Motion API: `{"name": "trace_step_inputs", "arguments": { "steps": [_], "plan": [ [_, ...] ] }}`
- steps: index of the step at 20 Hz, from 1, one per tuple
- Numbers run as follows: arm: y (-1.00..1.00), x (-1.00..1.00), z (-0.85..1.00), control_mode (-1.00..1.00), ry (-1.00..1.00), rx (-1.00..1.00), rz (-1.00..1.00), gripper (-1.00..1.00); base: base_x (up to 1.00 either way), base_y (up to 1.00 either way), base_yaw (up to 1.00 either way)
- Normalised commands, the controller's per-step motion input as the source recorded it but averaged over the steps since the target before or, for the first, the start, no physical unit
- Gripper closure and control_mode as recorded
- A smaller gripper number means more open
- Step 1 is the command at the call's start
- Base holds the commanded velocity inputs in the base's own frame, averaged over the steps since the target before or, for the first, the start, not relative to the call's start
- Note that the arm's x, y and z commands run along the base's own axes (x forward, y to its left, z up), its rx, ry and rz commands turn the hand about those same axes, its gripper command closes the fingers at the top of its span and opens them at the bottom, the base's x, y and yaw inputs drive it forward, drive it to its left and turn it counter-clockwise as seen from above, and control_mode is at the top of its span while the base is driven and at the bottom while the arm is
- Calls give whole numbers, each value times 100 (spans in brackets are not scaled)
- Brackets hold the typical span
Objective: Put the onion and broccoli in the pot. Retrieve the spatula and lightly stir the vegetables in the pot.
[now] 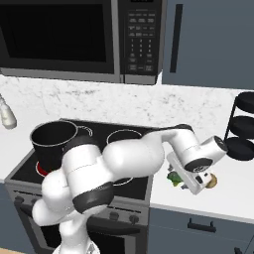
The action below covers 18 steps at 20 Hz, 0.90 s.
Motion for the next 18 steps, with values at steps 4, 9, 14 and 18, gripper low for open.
{"name": "trace_step_inputs", "arguments": {
  "steps": [4,9,14,18],
  "plan": [
    [0,29,-29,-100,-1,0,-2,-100,0,0,0],
    [0,29,-21,-100,0,0,0,-100,0,0,0],
    [1,17,-26,-100,0,0,-1,-100,0,0,0],
    [3,12,-31,-100,0,0,-6,-100,0,0,0]
  ]
}}
